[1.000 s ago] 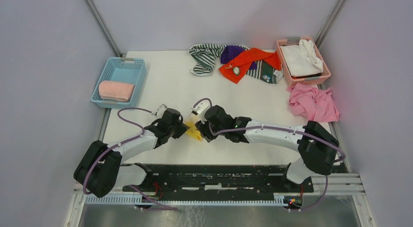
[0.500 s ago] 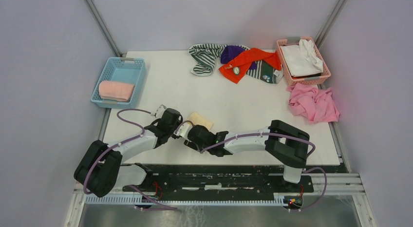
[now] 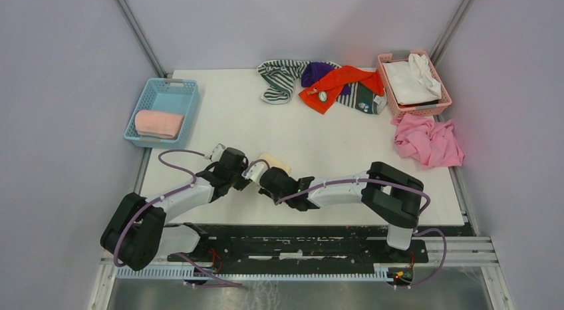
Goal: Roll the towels
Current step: Roll the towel at the center of the board.
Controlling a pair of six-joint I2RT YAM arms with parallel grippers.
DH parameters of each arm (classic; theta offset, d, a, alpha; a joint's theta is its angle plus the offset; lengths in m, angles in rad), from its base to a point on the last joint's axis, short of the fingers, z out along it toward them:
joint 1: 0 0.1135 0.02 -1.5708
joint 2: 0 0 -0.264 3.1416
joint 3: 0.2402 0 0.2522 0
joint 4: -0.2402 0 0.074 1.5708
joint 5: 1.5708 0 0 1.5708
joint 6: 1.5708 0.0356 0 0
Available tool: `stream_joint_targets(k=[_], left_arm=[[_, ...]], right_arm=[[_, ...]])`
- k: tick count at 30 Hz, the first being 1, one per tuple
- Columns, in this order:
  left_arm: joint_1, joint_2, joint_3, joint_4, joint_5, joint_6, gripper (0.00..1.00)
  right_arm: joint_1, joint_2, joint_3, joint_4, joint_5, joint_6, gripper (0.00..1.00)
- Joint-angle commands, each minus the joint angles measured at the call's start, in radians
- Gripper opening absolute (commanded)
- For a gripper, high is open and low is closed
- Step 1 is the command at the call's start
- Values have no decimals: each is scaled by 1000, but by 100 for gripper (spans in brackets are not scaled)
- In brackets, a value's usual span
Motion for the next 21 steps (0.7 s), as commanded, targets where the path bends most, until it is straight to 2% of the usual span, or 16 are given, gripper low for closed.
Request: stream_joint_targets(k=[1,5,8,17,21], left_arm=[[44,-52,0,-75,8,10,45],[89,-120,-17,-62,58,29,60],[122,-160,-27,-44,117,49,69],[162,-302,-112,40,241,63,78],[165,-315,-143,123,267,61,81]], right_arm=[[-117,-26,-97,-71,-285,117,0],[-224,-29,-122,-25,-593,199,0],[-294,8,-123,9,-770,261,0],[-476,129,-95,102,-1149,526,1],[-528,185,-69,103,-1237,622,1]])
